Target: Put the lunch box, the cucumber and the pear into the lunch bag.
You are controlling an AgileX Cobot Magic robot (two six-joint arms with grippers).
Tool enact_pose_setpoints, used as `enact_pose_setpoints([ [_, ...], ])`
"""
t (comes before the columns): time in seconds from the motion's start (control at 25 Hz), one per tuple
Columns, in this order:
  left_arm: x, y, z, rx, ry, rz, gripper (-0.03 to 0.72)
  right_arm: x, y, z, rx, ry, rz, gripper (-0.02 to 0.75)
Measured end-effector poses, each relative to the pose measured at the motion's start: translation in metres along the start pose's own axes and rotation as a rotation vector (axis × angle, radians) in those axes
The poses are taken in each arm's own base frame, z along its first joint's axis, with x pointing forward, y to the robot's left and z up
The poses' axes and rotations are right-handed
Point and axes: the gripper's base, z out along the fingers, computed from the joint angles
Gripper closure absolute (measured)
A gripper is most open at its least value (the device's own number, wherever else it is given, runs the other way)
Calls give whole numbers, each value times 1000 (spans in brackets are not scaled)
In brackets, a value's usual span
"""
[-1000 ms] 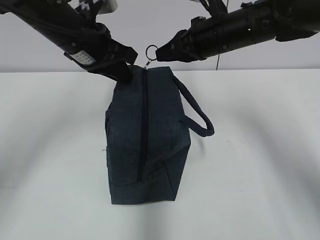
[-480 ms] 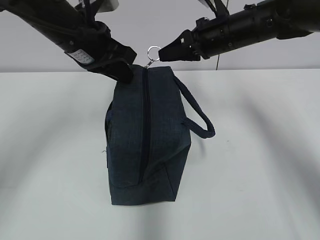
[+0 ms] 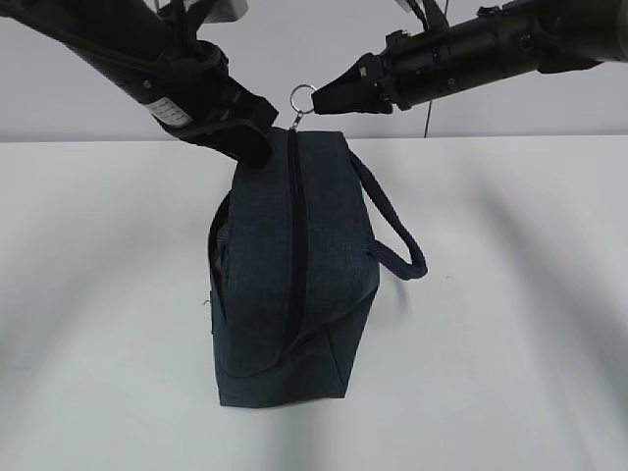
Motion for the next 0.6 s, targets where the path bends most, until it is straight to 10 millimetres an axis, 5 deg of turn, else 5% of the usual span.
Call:
enact_pose_setpoints([
  [0.6, 2, 0, 0, -7, 26, 17, 658, 8, -32, 11, -77, 19, 48, 738],
])
